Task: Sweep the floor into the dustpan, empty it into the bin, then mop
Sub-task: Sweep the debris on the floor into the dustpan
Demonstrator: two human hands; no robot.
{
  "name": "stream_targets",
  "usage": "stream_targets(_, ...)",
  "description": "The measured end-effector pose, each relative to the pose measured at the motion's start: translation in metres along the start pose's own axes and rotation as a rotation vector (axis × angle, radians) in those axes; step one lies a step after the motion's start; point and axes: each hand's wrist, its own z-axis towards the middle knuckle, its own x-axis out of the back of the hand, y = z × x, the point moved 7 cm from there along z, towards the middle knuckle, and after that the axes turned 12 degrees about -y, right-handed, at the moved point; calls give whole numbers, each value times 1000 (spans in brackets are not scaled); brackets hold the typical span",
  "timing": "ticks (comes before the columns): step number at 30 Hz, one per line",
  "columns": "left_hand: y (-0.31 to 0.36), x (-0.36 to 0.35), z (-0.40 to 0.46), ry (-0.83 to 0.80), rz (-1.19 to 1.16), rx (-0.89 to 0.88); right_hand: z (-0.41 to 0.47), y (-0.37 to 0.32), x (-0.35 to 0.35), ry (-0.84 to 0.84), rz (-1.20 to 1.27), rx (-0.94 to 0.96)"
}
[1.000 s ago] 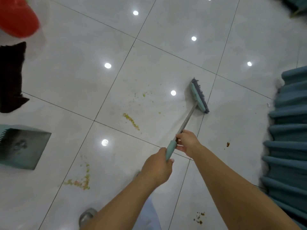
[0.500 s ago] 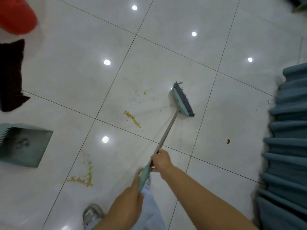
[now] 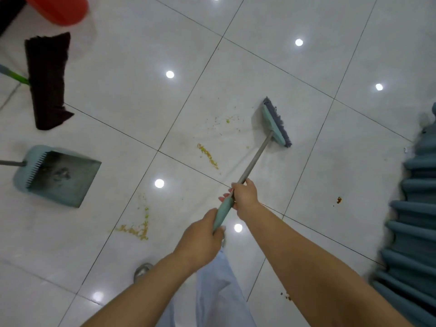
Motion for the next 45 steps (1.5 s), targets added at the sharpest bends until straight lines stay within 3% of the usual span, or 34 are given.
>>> stream_targets(6,42,8,32,-23,65,17,19,-38,1,55,-76,-23)
stream_targets(13,33,6,33,-188,-267,73,17,-56,22,183,-417,-47)
stream_targets(19,-3,46,15,126,207,20,-29,14,56,138,-622,-68)
stream_targets(24,-52,59,-12,274,236,33,-83,80,75,79,-638,-35)
stream_targets(29,-102,56,-32,251,278,123,-91,57,87,134,-739,86)
stream_targets(33,-86,80,-38,385,253,13,-55,-2,74,132,-819,117)
stream_targets(36,-60,107,-50,514,231,-74,-25,-35,63,95,-779,30)
stream_targets(45,-27,166,-78,676,283,-149,-33,-11,65,132,-1118,-54)
